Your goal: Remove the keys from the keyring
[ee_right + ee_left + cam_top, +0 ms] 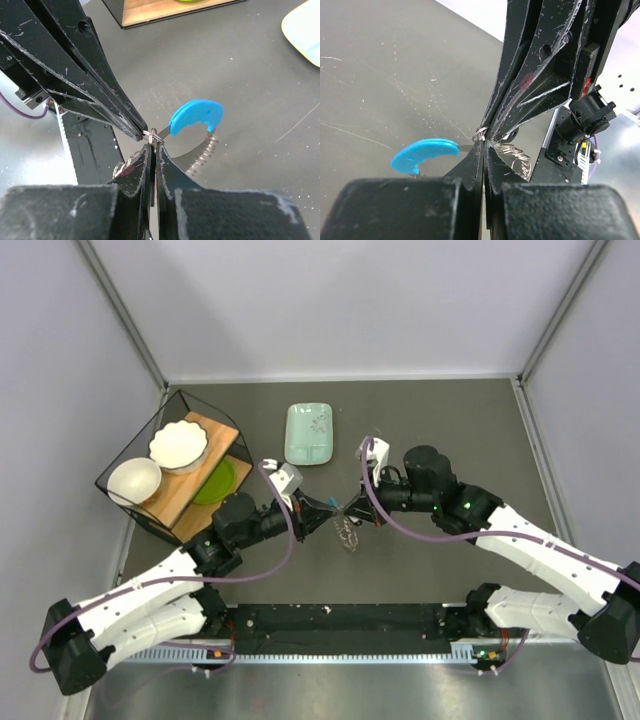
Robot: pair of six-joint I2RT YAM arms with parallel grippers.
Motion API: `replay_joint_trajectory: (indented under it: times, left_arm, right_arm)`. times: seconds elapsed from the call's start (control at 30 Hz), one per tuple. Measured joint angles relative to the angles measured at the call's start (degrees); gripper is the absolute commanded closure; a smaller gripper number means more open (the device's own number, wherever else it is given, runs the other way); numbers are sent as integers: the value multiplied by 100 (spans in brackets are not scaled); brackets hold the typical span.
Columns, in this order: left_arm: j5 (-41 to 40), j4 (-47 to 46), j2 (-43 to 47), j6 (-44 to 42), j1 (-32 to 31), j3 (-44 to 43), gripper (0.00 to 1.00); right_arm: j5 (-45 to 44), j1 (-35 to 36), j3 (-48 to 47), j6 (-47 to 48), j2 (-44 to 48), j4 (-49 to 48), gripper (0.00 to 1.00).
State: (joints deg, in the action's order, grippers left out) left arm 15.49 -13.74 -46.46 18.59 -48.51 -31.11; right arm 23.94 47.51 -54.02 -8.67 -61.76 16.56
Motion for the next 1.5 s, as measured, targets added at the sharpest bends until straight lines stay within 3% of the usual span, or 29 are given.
replay_joint_trajectory:
  times: [0.67, 1.17, 1.37, 1.47, 1.5]
  left_arm:
    - [-332, 173, 354, 120, 4, 20, 100]
    - [-269, -968, 815, 63, 7, 404, 100]
    - [-352, -881, 820, -37, 9, 402, 100]
    - [-433, -623, 820, -125, 9, 389, 89]
    - [-461, -496, 820, -166, 9, 365, 81]
  right_arm:
    - [-348, 39, 0, -361, 0, -103, 100]
    - [-240, 15, 87, -811, -304, -85, 100]
    - [-232, 4, 109, -763, -313, -76, 100]
    - [-164, 4, 109, -619, -299, -70, 100]
    - [-129, 4, 109, -555, -282, -66, 100]
